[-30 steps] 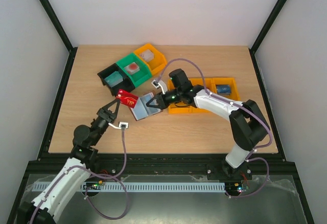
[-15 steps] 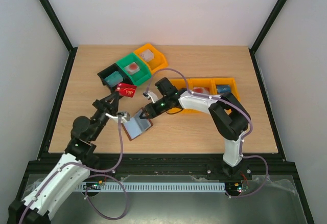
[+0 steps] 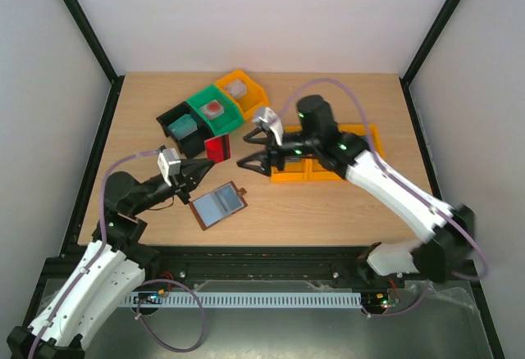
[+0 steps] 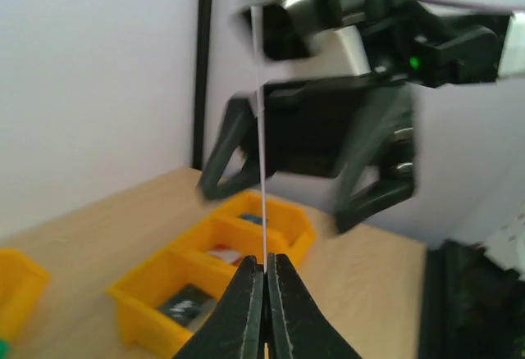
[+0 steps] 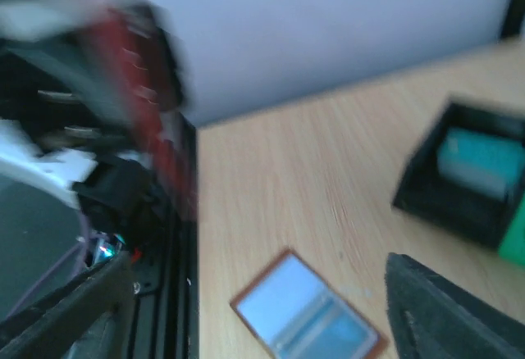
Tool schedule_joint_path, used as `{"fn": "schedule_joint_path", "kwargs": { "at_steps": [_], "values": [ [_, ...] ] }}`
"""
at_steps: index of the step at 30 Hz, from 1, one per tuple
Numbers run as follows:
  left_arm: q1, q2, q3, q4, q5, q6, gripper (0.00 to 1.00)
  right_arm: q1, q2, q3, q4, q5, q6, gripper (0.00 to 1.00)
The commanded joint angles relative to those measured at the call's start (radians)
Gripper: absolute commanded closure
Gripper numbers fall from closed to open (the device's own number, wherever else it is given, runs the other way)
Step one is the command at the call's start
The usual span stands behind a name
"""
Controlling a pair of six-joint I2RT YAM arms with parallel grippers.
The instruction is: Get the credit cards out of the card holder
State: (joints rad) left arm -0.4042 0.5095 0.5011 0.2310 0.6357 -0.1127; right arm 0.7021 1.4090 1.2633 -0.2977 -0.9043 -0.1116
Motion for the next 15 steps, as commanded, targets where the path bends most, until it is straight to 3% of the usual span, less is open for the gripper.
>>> {"fn": "schedule_joint_path", "kwargs": {
  "at_steps": [1,3,5,7,9,11,12,13,15],
  "values": [
    [0.028,0.012,-0.039,0.277,0.189,-0.416,0.98,0.004,-0.223,-0.188,0.254,-0.208,-0.095,0.16],
    [0.029,0.013,-0.042,0.277,0.2,-0.402,0.97,0.005,-0.29,-0.249,0.398,-0.2,-0.045,0.14],
    [0.027,0.01,-0.019,0.224,0.206,-0.316,0.98,0.004,-0.314,-0.239,0.375,-0.112,-0.039,0.15],
    [0.027,0.006,0.037,0.056,0.121,-0.131,0.98,0.004,-0.322,-0.189,0.29,0.021,-0.066,0.15],
    [0.027,0.007,0.074,-0.124,-0.071,0.124,0.97,0.004,-0.335,-0.141,0.234,0.133,-0.066,0.15],
    [0.022,0.015,0.065,-0.187,-0.355,0.392,0.98,0.005,-0.335,-0.098,0.22,0.232,0.009,0.13],
    [0.018,0.022,0.052,-0.163,-0.565,0.503,0.98,0.004,-0.327,-0.077,0.219,0.255,0.057,0.12],
    [0.018,0.03,0.037,-0.116,-0.686,0.619,0.98,0.004,-0.312,-0.056,0.219,0.264,0.108,0.12],
    [0.016,0.038,0.007,0.009,-0.805,0.847,0.98,0.004,-0.265,-0.019,0.229,0.269,0.232,0.12]
  ]
}}
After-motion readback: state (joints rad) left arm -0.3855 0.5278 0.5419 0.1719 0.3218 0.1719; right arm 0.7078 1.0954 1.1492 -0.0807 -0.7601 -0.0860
